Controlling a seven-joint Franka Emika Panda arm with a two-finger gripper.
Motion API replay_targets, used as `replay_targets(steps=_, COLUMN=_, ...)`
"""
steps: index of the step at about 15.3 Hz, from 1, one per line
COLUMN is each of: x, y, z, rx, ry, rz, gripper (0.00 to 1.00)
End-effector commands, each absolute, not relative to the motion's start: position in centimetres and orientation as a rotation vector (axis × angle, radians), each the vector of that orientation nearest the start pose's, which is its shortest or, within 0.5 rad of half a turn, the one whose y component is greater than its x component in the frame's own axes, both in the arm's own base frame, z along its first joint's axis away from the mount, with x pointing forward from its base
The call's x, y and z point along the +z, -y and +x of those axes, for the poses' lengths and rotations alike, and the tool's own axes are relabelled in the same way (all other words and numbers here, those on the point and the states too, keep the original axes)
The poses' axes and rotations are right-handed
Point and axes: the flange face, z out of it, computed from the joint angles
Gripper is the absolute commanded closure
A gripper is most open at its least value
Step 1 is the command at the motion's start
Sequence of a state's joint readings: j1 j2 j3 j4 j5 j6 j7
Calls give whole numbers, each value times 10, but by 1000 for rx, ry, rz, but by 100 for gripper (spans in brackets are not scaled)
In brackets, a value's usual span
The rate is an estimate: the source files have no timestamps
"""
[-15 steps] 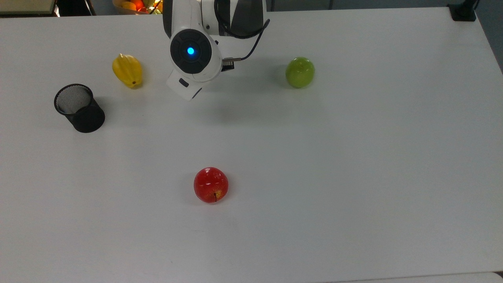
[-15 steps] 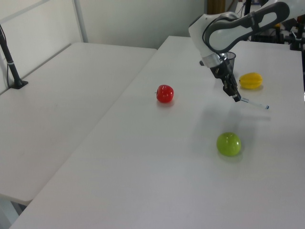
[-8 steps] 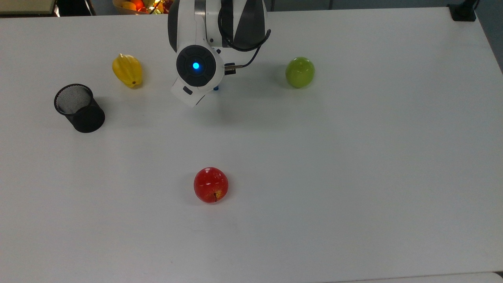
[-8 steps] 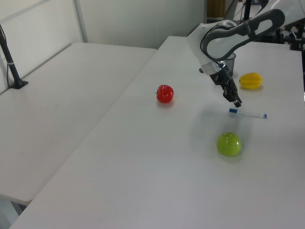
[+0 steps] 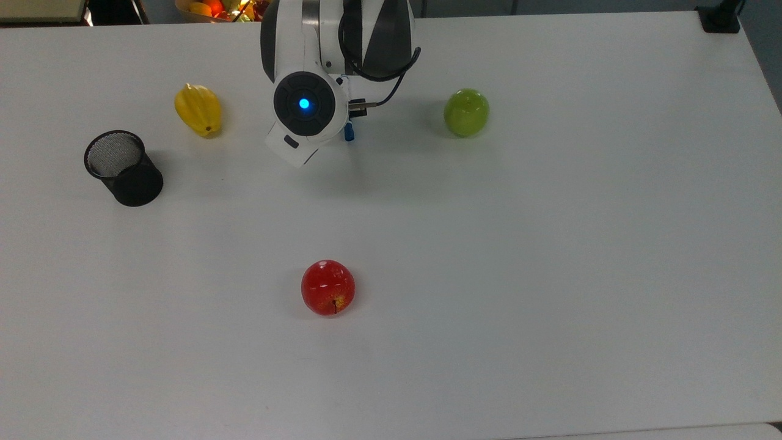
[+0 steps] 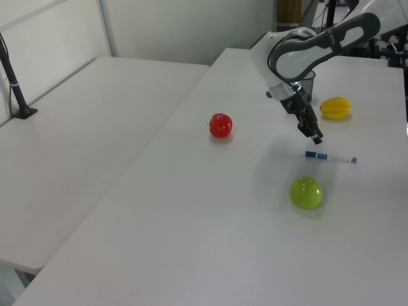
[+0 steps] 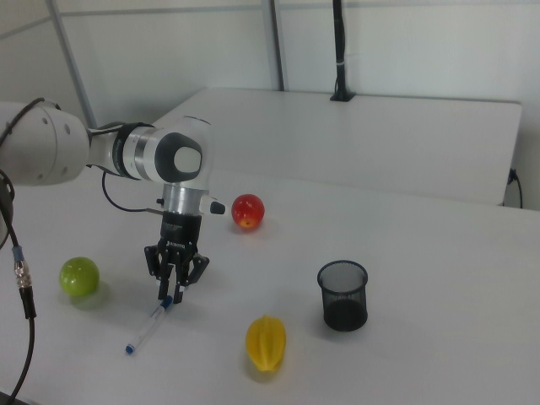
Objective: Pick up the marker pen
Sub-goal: 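Open the gripper, release the marker, and raise the arm away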
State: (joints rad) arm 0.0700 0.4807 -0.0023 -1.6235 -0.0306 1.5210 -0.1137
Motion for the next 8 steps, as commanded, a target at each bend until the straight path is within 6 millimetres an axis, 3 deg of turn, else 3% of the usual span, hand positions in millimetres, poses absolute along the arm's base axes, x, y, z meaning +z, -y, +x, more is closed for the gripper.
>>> replay_targets(steps=1, x=353, y=-25, z=613, rx=808, ry=247, rz=-3067, gripper=56)
replay_targets(steps=2, x=366, y=-19, z=614, rx=774, ry=226, rz=-3071, gripper=50)
replay_targets(steps=5, x=417, y=6, z=610, rx=638, ry=145, rz=-3092, gripper=0)
replay_targets(steps=8, x=465, y=32, z=603, rx=520, ry=-13, rz=-3112, gripper=0)
